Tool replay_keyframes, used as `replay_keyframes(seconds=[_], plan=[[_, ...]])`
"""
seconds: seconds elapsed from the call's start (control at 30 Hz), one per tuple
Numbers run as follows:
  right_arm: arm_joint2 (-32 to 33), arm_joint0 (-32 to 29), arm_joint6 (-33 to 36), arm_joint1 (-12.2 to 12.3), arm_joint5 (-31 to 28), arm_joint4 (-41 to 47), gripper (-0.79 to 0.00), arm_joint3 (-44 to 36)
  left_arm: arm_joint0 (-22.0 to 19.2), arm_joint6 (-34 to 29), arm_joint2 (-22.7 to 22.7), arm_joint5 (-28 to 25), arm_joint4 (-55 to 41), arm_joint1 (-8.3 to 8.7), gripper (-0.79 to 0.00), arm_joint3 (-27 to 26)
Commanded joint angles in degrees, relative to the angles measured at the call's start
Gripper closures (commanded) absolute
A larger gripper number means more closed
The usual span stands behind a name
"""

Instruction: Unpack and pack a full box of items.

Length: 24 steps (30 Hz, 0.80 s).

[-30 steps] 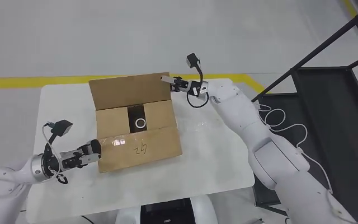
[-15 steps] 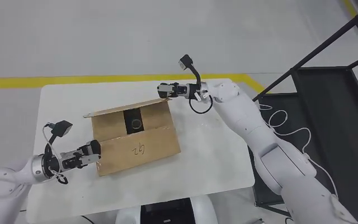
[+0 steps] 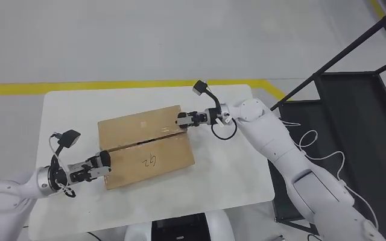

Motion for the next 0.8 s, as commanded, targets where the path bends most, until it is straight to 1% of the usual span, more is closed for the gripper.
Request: replay_keyframes(seconds=[0.0,0.17,0.3,0.4,0.6,0.77], plan=[[0.5,-0.8,-1.1,0.1,1.1,0.6,-0.785,0.2,-0.5,0.2,0.3,-0.2,-0.5,-0.01,-0.785,0.3],[1.6,-2.0,-1.4,0.3,2.1,2.1,-0.785,-0.4,-2.1,0.9,0.4,-0.9,-1.2,-0.08,-0.785,1.4],[2.3,-2.5,-1.0,0.6,3.0,2.1,-0.785,-1.4,-3.6,2.4,0.6,-1.8,-1.8,-0.4,-0.785,3.5],[2.4,-2.8,-1.1,0.6,3.7,1.6,-0.785,-2.0,-4.8,2.8,1.9,-1.0,-2.4,-0.78,-0.785,4.4],[2.9,-3.3,-1.2,0.7,4.1,1.6,-0.785,-2.8,-7.4,4.0,4.7,-1.0,1.3,-1.58,-0.785,6.8],[4.7,-4.0,-0.8,1.2,3.6,2.7,-0.785,-4.1,-8.4,5.1,5.6,-1.1,4.4,-1.96,-0.785,8.1]])
